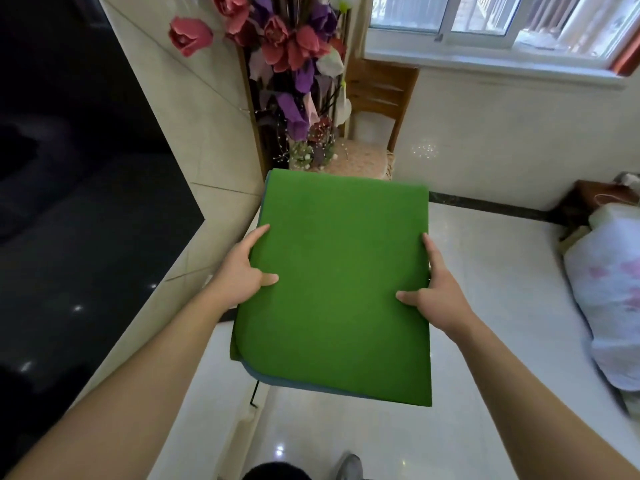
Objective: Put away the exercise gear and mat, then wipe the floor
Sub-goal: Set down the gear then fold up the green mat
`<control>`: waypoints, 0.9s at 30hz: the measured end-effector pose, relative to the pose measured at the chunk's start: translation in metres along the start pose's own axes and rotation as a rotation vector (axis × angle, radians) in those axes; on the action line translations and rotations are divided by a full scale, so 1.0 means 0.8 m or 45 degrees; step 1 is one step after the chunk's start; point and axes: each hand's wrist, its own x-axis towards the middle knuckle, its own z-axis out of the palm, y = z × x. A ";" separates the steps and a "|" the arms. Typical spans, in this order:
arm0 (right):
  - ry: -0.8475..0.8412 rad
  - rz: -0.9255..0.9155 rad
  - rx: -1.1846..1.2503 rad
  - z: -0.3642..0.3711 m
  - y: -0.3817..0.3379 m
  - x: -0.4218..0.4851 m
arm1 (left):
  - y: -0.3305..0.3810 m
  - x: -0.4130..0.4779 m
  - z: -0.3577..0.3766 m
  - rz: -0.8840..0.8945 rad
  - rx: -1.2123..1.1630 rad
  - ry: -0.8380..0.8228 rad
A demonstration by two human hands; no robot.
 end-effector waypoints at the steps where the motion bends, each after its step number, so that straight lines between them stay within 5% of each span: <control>1: -0.015 0.000 0.004 0.001 -0.006 0.020 | 0.005 0.016 -0.002 -0.013 0.001 0.010; 27: -0.186 0.167 0.054 0.116 -0.036 0.522 | -0.013 0.510 -0.061 -0.269 0.188 0.079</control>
